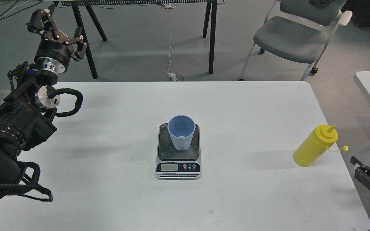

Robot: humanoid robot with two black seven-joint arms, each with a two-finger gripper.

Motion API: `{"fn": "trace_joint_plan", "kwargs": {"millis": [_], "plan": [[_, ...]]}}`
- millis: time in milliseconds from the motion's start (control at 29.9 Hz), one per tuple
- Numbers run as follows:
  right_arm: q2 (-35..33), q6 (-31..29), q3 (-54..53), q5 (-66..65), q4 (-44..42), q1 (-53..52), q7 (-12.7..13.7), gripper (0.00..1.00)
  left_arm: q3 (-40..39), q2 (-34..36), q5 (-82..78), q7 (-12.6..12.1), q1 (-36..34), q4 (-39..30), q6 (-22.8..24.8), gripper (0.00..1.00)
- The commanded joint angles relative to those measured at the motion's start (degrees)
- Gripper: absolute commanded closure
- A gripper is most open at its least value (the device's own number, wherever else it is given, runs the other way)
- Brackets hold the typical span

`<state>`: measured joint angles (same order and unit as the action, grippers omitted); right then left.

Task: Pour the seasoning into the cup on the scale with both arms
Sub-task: 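Move the right gripper to the yellow squeeze bottle and grasp it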

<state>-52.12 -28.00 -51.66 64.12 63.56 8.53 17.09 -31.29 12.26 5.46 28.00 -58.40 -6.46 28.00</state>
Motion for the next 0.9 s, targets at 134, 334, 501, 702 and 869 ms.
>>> {"fn": "trace_joint_plan", "kwargs": {"millis": [134, 334, 501, 702, 869], "plan": [[4.48, 0.0, -0.46, -4.1, 2.62, 0.7, 0.05, 0.01, 0.0, 0.05, -0.01, 0.0, 0.13, 0.04, 0.0, 0.08], [5.36, 0.0, -0.72, -4.18, 3.59, -0.52, 0.05, 0.01, 0.09, 0.05, -0.01, 0.0, 0.13, 0.04, 0.0, 0.08], [6.59, 0.0, -0.72, -5.32, 3.94, -2.9, -0.21, 0.01, 0.18, 0.05, -0.1, 0.0, 0.13, 0.04, 0.0, 0.08], [9.75, 0.0, -0.72, -7.96, 3.15, -6.76, -0.47, 0.01, 0.18, 0.14, -0.1, 0.0, 0.22, 0.04, 0.0, 0.08], [11.95, 0.0, -0.72, -9.45, 0.7, -8.87, -0.56, 0.01, 0.26, 0.14, -0.1, 0.0, 0.48, 0.04, 0.0, 0.08]]}}
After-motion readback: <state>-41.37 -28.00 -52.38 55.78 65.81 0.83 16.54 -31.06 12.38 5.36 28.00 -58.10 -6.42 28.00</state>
